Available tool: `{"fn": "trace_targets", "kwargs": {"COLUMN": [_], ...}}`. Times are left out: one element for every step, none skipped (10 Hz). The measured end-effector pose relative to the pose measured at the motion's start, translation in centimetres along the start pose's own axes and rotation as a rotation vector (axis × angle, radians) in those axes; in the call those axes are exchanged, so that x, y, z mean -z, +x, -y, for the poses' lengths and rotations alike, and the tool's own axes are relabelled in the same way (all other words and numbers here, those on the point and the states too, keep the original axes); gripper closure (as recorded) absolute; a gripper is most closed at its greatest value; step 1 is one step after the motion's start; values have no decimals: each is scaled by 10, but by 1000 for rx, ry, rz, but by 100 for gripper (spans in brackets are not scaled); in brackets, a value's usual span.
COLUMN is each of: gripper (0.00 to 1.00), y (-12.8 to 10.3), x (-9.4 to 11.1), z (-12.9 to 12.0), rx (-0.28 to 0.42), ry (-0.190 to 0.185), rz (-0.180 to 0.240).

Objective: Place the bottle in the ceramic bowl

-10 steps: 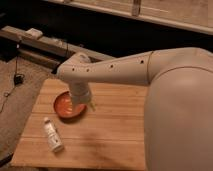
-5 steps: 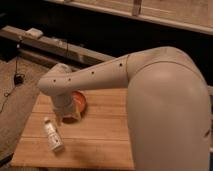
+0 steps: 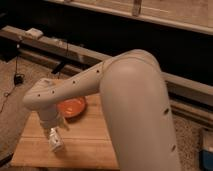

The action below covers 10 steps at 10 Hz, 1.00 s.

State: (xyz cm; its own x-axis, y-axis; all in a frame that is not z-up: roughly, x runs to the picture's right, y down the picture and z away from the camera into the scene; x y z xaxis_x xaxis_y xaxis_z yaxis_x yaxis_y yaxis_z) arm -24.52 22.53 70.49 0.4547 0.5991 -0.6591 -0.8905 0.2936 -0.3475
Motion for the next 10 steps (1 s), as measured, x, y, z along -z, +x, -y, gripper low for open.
{"fn": "trace_targets", "kwargs": {"gripper": [35, 35, 35, 35, 35, 35, 35, 35, 35, 35], "y": [-1, -2, -3, -5, -7, -9, -11, -13, -16, -20], "x": [-8, -17, -27, -32, -36, -41, -44, -47, -51, -54], "z": [-8, -16, -23, -26, -29, -31, -33, -35, -35, -34], "rx": [25, 52, 74, 85, 94, 104, 111, 116, 118, 119], "ry": [1, 4, 9, 10, 9, 11, 12, 14, 16, 18], "rz": [-8, -19, -29, -36, -41, -48, -51, -53, -55, -55]}}
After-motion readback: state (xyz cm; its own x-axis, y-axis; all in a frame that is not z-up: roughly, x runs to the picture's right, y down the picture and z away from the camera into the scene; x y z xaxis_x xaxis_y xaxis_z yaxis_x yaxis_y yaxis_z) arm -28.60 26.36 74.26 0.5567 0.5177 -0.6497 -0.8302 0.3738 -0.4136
